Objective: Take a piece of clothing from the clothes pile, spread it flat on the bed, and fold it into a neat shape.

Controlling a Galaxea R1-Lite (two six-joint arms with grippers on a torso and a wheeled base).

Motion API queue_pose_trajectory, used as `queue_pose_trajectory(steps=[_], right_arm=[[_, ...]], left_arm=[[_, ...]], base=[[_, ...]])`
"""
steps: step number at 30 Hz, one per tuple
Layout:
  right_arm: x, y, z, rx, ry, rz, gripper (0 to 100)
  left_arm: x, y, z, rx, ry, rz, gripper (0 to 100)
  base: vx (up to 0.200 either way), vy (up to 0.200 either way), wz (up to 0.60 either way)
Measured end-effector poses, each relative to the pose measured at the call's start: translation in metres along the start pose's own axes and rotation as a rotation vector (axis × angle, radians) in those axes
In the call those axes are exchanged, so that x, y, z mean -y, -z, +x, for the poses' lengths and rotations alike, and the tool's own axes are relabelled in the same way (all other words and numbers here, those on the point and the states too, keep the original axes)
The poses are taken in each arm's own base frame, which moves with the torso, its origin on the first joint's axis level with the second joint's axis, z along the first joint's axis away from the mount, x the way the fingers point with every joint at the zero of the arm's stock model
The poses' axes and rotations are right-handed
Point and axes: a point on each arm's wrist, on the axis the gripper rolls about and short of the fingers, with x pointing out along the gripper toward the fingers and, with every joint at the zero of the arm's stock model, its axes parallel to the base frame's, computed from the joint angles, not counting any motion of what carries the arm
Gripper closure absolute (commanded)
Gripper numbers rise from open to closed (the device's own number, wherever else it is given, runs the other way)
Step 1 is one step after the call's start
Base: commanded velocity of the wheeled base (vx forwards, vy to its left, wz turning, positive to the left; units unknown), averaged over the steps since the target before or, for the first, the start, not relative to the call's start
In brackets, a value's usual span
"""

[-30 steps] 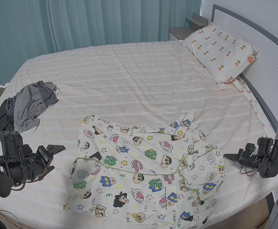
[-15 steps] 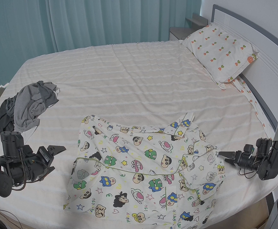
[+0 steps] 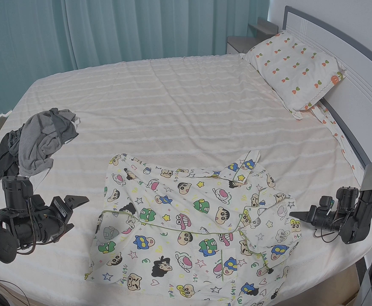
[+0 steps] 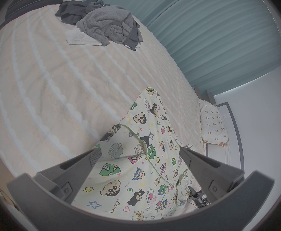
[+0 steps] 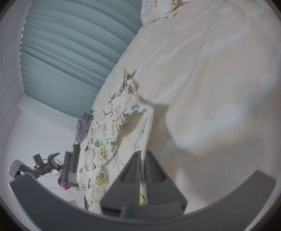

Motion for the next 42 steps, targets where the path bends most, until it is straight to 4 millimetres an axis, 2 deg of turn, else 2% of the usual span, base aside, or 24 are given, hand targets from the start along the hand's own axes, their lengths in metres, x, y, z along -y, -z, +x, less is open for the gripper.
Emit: queue_pose_trajectory(steps=[11,23,27,31,32,42], right_arm=[[0.017,-0.014,-0.012,0.077,0.05,0.011,100],[0.027,-0.028,-0.021,0.137,0.07,0.003,100],[0.031,-0.034,-0.025,0.162,0.078,0.0,100],[0.032,-0.035,-0.026,0.171,0.085,-0.001,100],[0.032,-0.036,-0.026,0.172,0.085,-0.001,0],[0.03,-0.033,-0.029,0.182,0.088,-0.037,0]], left_arm=[[-0.001,-0.001,0.0,0.026,-0.022,0.004,0],[0.0,0.0,0.001,0.023,-0.022,0.008,0],[0.001,0.005,0.002,-0.001,-0.019,0.019,0],[0.0,0.019,0.003,-0.066,-0.026,0.038,0],[-0.001,0.022,0.004,-0.078,-0.028,0.042,0],[-0.016,0.045,0.026,-0.213,-0.132,0.058,0]], base=[[0.0,0.0,0.0],[0.0,0.0,0.0],[0.0,0.0,0.0],[0.0,0.0,0.0],[0.0,0.0,0.0],[0.0,0.0,0.0]])
